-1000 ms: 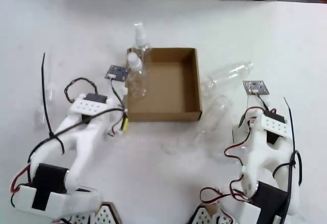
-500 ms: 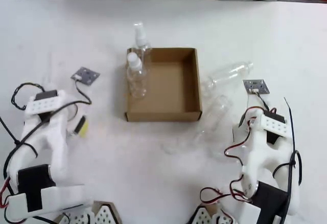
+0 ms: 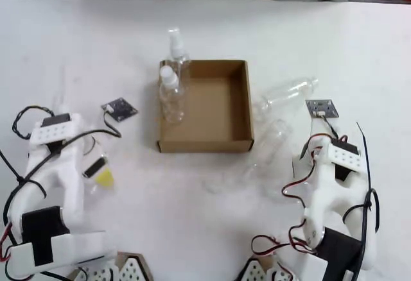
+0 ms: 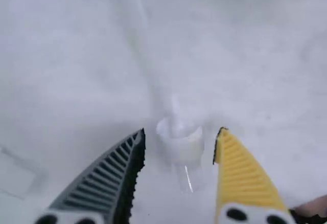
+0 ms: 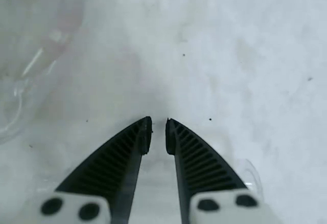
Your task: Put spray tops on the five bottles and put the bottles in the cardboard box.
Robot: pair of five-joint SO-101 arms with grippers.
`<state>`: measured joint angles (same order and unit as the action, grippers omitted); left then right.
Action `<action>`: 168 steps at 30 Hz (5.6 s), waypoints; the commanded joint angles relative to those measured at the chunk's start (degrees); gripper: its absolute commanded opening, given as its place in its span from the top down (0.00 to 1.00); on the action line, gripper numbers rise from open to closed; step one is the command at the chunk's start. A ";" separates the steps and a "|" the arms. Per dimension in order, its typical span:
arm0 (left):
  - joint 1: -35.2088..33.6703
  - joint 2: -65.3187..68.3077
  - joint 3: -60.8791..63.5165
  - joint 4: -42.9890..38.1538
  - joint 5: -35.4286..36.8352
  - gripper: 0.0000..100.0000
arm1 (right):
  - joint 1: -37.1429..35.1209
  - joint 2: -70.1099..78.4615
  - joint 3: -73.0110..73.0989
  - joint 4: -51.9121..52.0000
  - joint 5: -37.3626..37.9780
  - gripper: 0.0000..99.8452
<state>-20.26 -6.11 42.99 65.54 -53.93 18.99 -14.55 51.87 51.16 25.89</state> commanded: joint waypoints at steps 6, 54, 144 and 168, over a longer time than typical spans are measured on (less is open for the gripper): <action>-5.76 -0.31 -16.70 14.33 8.44 0.77 | 0.40 -0.75 -0.26 -0.75 0.53 0.97; -2.51 -36.35 29.36 -12.04 38.68 0.98 | 0.57 -0.75 0.35 -0.57 0.53 0.97; -9.89 0.22 9.23 -32.00 94.68 0.65 | 1.01 -0.92 1.23 -0.75 4.57 0.97; -9.45 -14.64 6.15 -9.49 82.02 0.65 | 0.04 -0.84 1.23 -0.84 4.57 0.97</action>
<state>-33.27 -18.24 50.90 53.93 21.76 19.69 -14.55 53.36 51.08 30.02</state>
